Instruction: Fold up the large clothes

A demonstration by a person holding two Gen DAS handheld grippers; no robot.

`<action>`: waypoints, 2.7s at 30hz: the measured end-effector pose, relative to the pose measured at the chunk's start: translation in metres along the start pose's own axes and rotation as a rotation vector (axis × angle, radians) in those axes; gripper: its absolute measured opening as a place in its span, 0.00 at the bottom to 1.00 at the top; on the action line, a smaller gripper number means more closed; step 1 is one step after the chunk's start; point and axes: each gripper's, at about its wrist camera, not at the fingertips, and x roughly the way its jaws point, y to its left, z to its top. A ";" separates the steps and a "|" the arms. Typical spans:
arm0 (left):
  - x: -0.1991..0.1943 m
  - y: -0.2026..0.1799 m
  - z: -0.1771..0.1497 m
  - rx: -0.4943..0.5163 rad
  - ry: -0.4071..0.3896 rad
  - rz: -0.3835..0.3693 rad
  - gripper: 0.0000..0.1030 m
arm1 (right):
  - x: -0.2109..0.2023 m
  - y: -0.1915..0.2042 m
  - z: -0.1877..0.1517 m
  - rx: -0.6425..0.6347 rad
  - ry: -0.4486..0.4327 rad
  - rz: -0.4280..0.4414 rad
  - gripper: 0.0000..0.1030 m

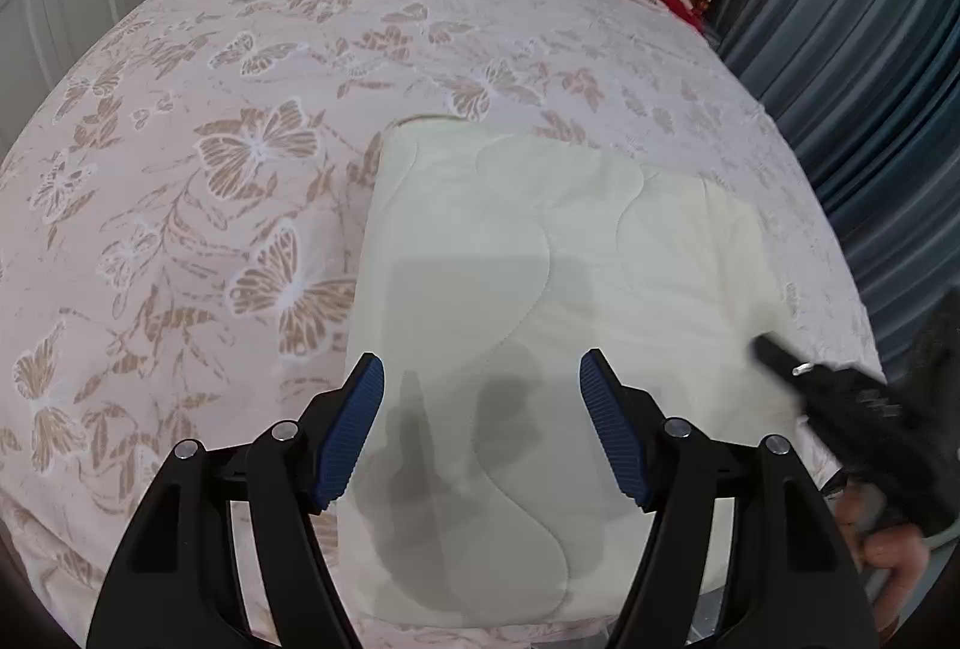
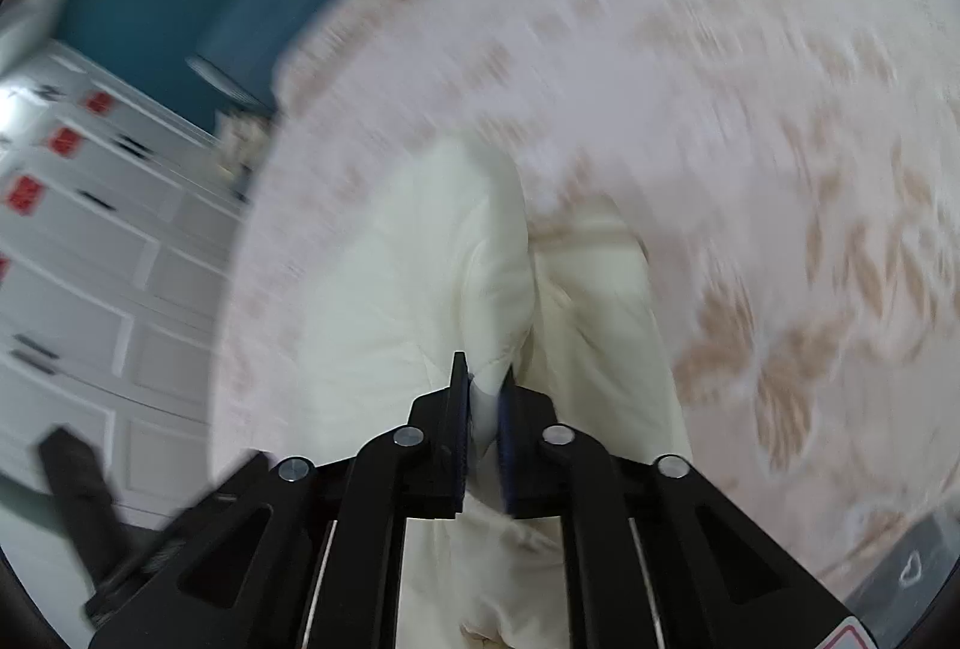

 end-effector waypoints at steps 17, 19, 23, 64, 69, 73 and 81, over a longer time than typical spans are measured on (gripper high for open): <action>0.060 0.006 -0.006 -0.020 0.152 0.095 0.92 | 0.058 -0.039 -0.005 -0.071 0.250 -0.307 0.46; 0.069 0.006 -0.006 -0.020 0.164 0.089 0.94 | 0.064 -0.042 -0.006 -0.059 0.261 -0.305 0.47; 0.087 0.005 -0.007 -0.031 0.191 0.062 0.96 | 0.076 -0.044 -0.007 -0.064 0.271 -0.313 0.47; -0.018 0.056 0.040 0.069 -0.015 0.296 0.72 | 0.052 0.112 -0.022 -0.345 0.166 -0.248 0.36; 0.012 0.052 0.063 0.078 0.029 0.350 0.72 | 0.089 0.124 -0.005 -0.335 0.192 -0.267 0.36; 0.041 0.057 0.065 0.069 0.082 0.369 0.72 | 0.124 0.108 -0.004 -0.280 0.223 -0.304 0.29; 0.070 0.064 0.058 0.051 0.121 0.355 0.74 | 0.128 0.085 -0.009 -0.227 0.185 -0.276 0.03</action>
